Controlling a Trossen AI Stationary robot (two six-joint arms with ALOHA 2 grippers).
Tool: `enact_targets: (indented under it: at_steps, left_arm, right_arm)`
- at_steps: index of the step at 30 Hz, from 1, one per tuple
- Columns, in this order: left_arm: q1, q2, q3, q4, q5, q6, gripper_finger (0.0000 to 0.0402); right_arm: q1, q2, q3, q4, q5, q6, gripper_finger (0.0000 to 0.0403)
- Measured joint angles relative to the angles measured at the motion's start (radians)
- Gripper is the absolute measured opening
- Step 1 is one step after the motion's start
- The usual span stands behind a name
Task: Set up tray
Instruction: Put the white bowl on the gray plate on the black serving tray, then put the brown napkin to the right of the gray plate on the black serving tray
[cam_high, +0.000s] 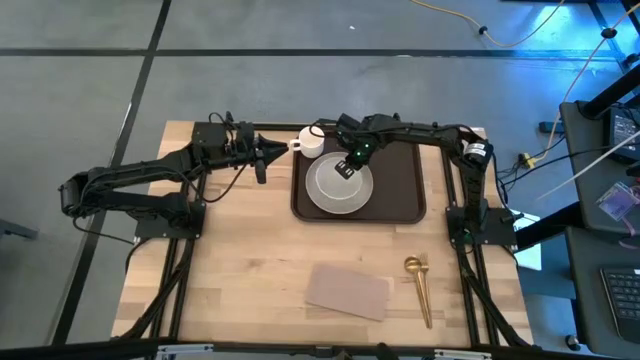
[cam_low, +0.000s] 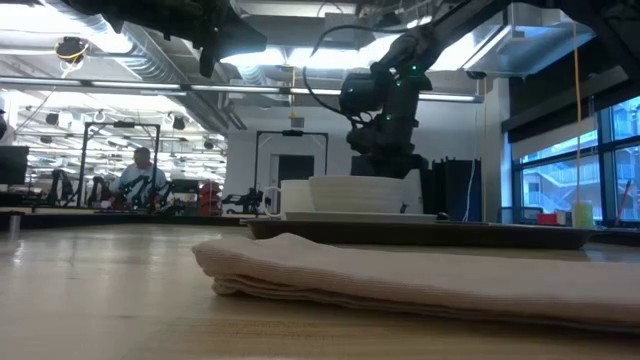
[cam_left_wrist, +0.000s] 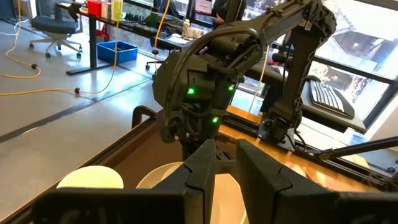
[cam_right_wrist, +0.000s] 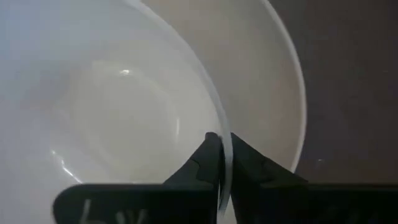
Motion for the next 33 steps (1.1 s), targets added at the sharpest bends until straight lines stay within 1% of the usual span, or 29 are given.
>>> enact_targets:
  at_steps: [4, 7, 9, 19, 28, 33]
  left_arm:
    - [0.0, 0.0, 0.0, 0.0, 0.0, 0.0, 0.0059]
    - [0.0, 0.0, 0.0, 0.0, 0.0, 0.0, 0.0059]
    - [0.0, 0.0, 0.0, 0.0, 0.0, 0.0, 0.0059]
    - [0.0, 0.0, 0.0, 0.001, 0.0, -0.009, 0.0059]
    - [0.0, 0.0, 0.0, 0.001, 0.0, -0.01, 0.0059]
    - [0.0, 0.0, 0.0, 0.001, 0.0, -0.01, 0.0059]
  right_arm:
    - [0.0, 0.001, 0.0, -0.015, 0.004, 0.004, 0.0051]
    - [0.0, 0.001, 0.0, -0.016, 0.033, 0.042, 0.0075]
    - [0.0, 0.001, 0.0, -0.015, 0.033, 0.028, 0.0088]
    - [0.0, -0.001, 0.0, -0.025, 0.041, 0.001, 0.0127]
    - [0.0, -0.001, 0.0, -0.021, 0.041, -0.011, 0.0202]
    - [0.0, -0.001, 0.0, -0.021, 0.041, 0.004, 0.0227]
